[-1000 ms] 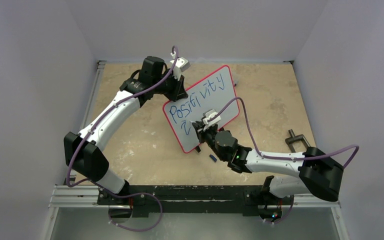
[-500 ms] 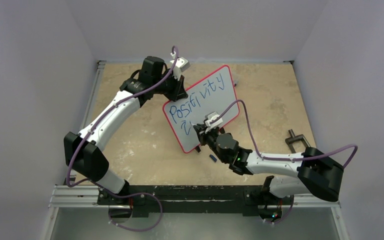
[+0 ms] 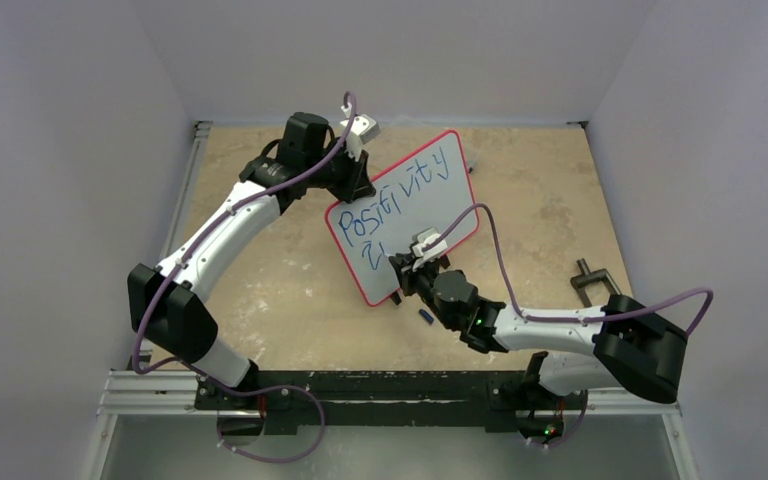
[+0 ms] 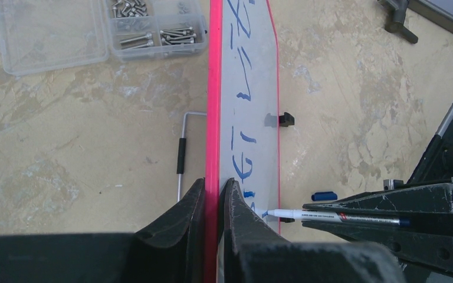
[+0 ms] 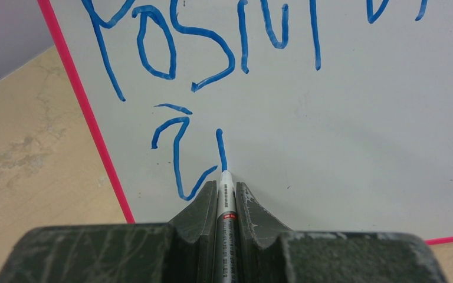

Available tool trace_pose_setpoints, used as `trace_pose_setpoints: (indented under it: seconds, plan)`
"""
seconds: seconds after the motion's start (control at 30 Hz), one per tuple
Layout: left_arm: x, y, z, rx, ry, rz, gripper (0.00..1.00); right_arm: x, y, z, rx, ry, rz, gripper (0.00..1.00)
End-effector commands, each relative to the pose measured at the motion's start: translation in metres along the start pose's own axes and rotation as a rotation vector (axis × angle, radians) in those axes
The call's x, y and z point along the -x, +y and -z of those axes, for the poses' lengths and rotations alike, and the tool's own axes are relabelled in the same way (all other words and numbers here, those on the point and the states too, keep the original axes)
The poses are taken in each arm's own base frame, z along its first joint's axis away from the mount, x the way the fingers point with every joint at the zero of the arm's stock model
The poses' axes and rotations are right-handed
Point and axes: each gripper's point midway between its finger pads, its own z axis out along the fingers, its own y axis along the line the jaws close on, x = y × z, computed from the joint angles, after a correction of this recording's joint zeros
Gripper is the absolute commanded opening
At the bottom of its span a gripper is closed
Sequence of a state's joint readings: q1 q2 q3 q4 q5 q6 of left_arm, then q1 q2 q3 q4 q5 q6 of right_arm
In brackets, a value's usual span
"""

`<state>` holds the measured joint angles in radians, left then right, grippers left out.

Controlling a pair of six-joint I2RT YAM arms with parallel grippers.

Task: Write a sentence on the whiteboard

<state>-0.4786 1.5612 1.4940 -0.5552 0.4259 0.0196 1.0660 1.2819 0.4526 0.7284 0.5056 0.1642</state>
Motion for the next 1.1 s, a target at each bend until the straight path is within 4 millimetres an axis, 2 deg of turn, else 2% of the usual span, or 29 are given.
trace_pose_setpoints:
  seconds: [0.0,0.13,0.27,0.73,1.07]
  plan:
    - [-0.044,0.014,0.003,0.081,0.158,-0.024,0.0,-0.03,-0.004,0.004,0.001,0.09,0.018,0.0]
    - [-0.044,0.014,0.003,0.081,0.159,-0.023,0.0,-0.03,-0.005,0.005,-0.001,0.09,0.015,0.0]
    - [-0.044,0.014,0.003,0.08,0.159,-0.023,0.0,-0.02,-0.002,0.002,0.002,0.072,0.015,0.0]
    - [-0.043,0.013,0.003,0.077,0.158,-0.021,0.0,0.037,0.011,-0.019,0.0,-0.046,0.051,0.0]
    - [-0.043,0.012,0.003,0.076,0.156,-0.022,0.0,0.047,0.009,-0.027,-0.037,-0.067,0.082,0.0]
